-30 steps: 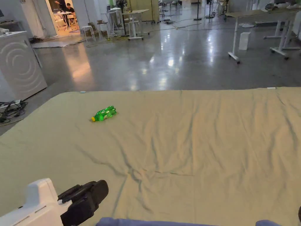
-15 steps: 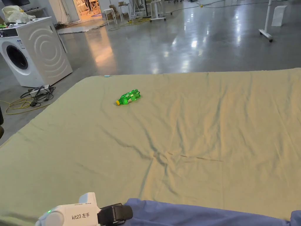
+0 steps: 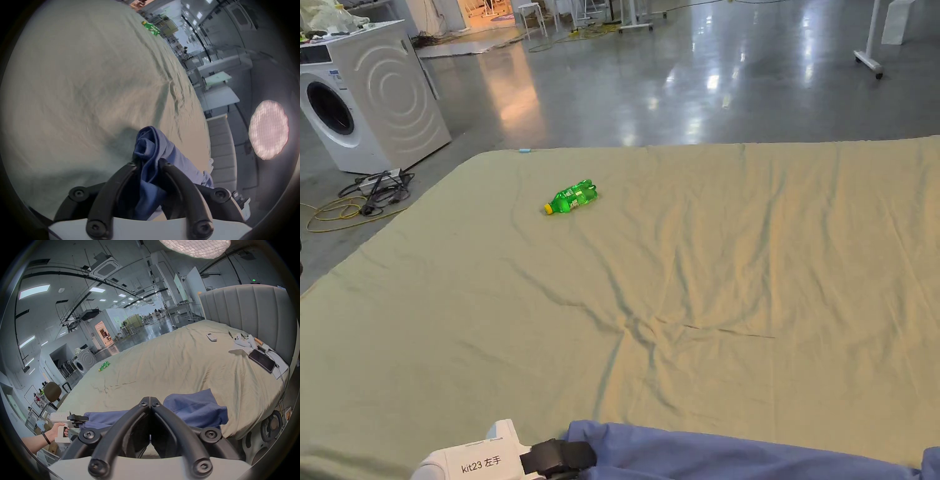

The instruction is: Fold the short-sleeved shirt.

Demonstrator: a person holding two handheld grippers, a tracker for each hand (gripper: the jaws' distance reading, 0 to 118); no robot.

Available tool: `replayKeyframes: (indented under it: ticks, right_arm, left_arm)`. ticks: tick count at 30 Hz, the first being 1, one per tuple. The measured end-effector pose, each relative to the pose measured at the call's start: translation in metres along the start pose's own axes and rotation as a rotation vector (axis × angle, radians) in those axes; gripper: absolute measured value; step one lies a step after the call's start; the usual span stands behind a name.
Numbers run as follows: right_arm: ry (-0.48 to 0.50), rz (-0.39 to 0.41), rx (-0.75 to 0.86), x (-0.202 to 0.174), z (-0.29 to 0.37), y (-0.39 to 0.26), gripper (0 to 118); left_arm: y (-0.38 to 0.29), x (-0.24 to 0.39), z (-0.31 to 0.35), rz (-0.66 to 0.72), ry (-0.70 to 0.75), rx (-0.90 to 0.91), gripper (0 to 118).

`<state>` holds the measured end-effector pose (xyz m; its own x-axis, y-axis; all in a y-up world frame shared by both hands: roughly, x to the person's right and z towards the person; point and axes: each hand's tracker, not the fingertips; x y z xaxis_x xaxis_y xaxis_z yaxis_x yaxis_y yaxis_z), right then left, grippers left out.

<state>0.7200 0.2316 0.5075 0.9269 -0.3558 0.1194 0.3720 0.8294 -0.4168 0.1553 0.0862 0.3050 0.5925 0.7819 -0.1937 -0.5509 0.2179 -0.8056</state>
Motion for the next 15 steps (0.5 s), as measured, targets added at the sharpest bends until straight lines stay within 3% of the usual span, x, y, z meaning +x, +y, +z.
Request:
replayKeyframes:
  ticks: [2, 6, 10, 15]
  right_arm:
    - [0.002, 0.008, -0.003, -0.001, 0.000, 0.000, 0]
    - [-0.003, 0.006, -0.005, -0.002, 0.002, 0.001, 0]
    - [-0.011, 0.012, -0.014, -0.001, 0.005, 0.001, 0]
    - [-0.021, 0.004, -0.022, 0.003, 0.011, -0.004, 0]
  left_arm:
    - [-0.004, -0.003, -0.001, 0.059, -0.048, 0.009, 11]
    - [-0.007, 0.021, 0.009, -0.040, 0.024, 0.044, 9]
    - [0.015, 0.017, 0.028, 0.020, -0.061, 0.108, 8]
    - [0.037, 0.041, 0.054, -0.093, 0.007, 0.139, 8]
